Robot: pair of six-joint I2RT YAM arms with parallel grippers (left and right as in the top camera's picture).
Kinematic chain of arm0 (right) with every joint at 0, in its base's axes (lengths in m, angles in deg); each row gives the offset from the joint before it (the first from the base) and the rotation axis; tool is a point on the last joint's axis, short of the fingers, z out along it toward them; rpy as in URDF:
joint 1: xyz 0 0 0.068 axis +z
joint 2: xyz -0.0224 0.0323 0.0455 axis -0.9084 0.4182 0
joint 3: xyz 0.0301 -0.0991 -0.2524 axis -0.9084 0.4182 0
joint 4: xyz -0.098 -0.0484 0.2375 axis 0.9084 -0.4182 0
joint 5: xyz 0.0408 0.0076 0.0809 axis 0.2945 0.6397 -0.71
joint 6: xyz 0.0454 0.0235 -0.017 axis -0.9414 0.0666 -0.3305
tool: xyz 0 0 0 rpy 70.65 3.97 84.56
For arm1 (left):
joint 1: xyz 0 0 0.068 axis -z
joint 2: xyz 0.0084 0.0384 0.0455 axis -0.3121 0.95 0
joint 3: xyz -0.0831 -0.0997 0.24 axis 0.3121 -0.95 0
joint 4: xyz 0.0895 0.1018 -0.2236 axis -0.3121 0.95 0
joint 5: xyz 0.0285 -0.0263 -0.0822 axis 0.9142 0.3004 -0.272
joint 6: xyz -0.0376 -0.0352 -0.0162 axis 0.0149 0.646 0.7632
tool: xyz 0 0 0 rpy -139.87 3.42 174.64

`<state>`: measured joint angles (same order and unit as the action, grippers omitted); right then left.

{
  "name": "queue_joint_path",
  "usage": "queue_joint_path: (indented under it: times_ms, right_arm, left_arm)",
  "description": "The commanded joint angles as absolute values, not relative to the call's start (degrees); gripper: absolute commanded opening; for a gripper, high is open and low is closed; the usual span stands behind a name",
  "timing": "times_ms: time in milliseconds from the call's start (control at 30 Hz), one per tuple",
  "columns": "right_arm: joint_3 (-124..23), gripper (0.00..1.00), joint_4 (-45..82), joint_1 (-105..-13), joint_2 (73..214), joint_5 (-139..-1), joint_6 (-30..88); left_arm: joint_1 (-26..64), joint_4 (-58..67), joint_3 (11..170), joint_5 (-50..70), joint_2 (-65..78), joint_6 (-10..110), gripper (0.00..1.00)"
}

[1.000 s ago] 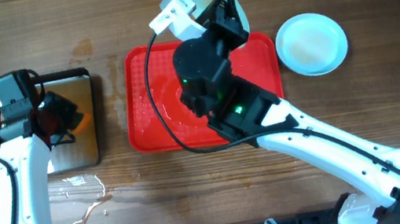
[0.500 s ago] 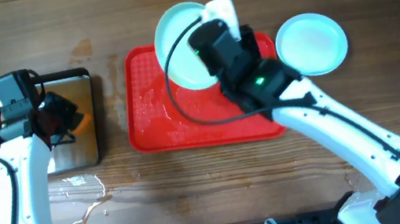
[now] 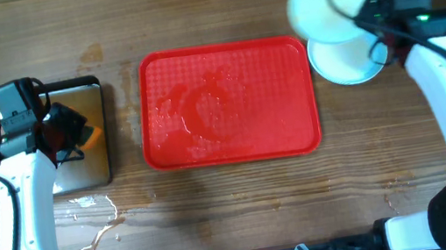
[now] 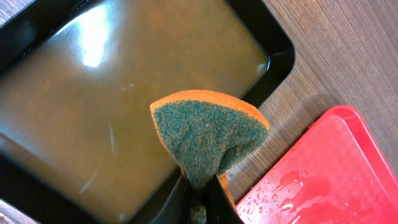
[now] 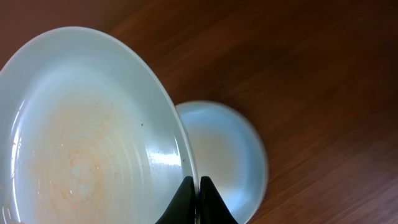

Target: Clean dirty plates on tray and stack at the side

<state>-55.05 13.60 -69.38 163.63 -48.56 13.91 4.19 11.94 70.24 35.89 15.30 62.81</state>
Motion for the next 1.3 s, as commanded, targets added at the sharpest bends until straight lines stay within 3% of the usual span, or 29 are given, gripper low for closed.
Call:
queue_joint_path:
  times_ms: [0, 333, 367, 400, 433, 467, 500, 600, 733, 933, 1267]
  right_arm:
    - [-52.2, 0.04, 14.9, -72.8, 164.6, -53.1, 12.9]
    - [-50.4, 0.06, 16.9, -73.2, 174.4, -52.7, 8.4]
    - [-50.4, 0.11, 17.1, -73.2, 176.1, -52.6, 8.4]
    - [-50.4, 0.23, 17.0, -73.2, 176.8, -52.6, 8.4]
    - [-50.4, 0.48, 16.8, -73.2, 177.3, -52.9, 8.6]
    - [-50.4, 0.61, 16.6, -73.2, 177.5, -52.8, 8.6]
    - [-50.4, 0.68, 15.9, -73.2, 177.6, -52.9, 8.6]
    - [-50.4, 0.68, 14.1, -73.2, 176.9, -54.4, 9.2]
    - [-50.4, 0.58, 12.9, -73.2, 174.1, -65.9, 15.0]
    - [-50.4, 0.69, 9.7, -72.5, 167.6, -83.7, 18.1]
    - [-50.4, 0.71, 2.4, -61.6, 164.5, -83.9, 20.5]
  left_arm:
    - [3.8, 11.4, 70.0, 35.6, 15.1, 61.9, 0.04]
    - [3.8, 11.7, 70.0, 35.6, 15.1, 61.9, 0.04]
    - [3.8, 11.7, 70.0, 35.6, 15.1, 61.9, 0.04]
    - [3.8, 11.7, 70.0, 35.6, 15.1, 61.9, 0.04]
    - [3.8, 11.7, 70.0, 35.6, 15.1, 61.9, 0.04]
    - [3.8, 11.7, 70.0, 35.6, 15.1, 62.0, 0.04]
    - [3.8, 11.7, 70.0, 35.6, 15.1, 62.0, 0.04]
    - [3.8, 11.7, 70.0, 35.6, 15.1, 62.0, 0.04]
    - [3.8, 11.6, 70.0, 35.6, 15.1, 61.9, 0.04]
    - [3.8, 11.6, 69.9, 40.6, 15.1, 62.2, 0.04]
    - [1.9, 7.1, 69.9, 43.8, 21.3, 64.1, 0.04]
